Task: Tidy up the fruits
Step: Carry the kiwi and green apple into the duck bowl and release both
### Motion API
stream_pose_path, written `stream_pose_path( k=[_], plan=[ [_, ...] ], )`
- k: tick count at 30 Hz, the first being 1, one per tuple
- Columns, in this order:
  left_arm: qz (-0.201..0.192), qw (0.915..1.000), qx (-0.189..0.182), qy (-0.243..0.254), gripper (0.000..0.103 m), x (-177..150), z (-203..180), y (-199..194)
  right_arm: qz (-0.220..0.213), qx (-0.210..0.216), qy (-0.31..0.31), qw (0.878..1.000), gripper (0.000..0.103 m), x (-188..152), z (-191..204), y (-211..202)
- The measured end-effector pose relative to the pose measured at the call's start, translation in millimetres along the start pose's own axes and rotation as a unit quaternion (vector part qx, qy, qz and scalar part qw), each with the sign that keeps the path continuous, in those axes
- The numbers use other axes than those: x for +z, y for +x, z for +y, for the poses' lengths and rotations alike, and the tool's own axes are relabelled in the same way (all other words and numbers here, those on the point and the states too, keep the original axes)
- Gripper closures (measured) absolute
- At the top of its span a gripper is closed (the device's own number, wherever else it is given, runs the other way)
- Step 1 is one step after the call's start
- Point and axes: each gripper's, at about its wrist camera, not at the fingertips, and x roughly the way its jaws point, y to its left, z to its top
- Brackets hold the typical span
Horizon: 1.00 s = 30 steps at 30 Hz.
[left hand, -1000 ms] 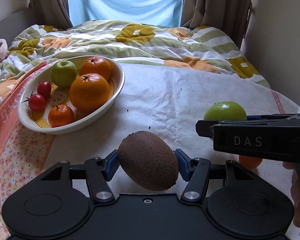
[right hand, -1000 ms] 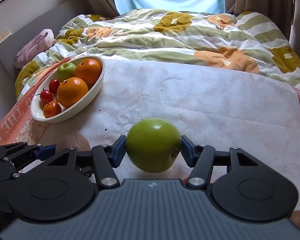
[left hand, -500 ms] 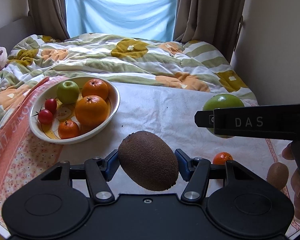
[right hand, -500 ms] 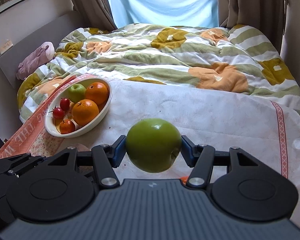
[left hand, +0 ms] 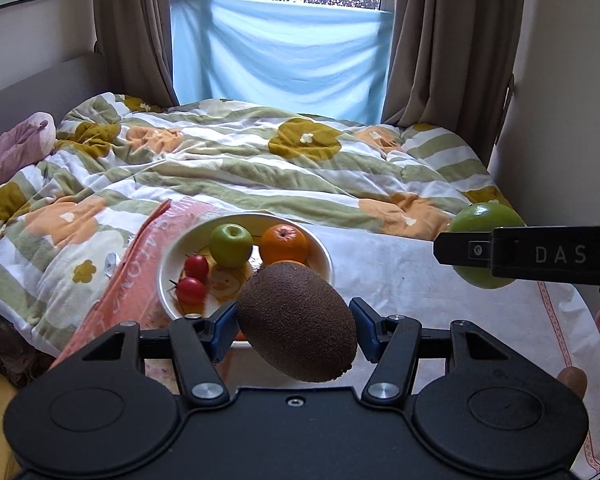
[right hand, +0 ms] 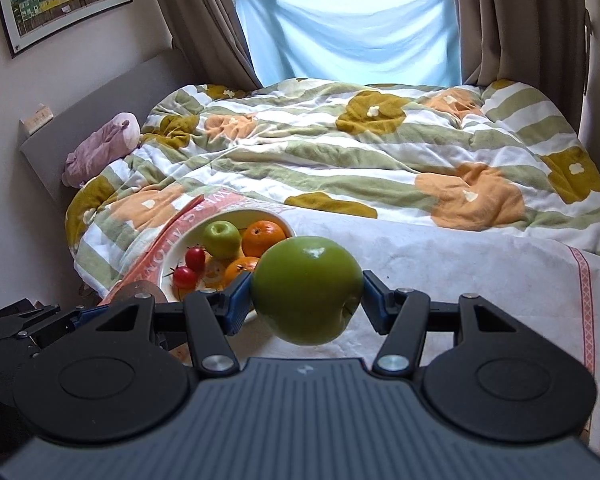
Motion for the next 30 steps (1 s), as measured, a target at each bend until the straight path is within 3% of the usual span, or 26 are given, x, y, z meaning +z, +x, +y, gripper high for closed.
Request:
stream_pose_path(
  k=[10, 16, 30],
  plan=[
    [0.02, 0.9996, -0.012, 0.015, 0.039, 26.7, 56.8, 31.3, 0.008, 0.013, 0.025, 1.0, 0.031, 29.3, 56.9, 42.9],
    [0.039, 0.9979, -0.035, 0.038, 0.039, 37.0, 82.2, 62.6, 0.021, -0.003, 0.036, 0.999, 0.031, 38.9, 83.0, 85.4],
    [0.081, 0.9824, -0.105, 0.132, 0.039, 30.6, 92.9, 153.2, 0.052, -0.072, 0.093, 0.992, 0.031, 33.2, 84.0, 158.7]
  ],
)
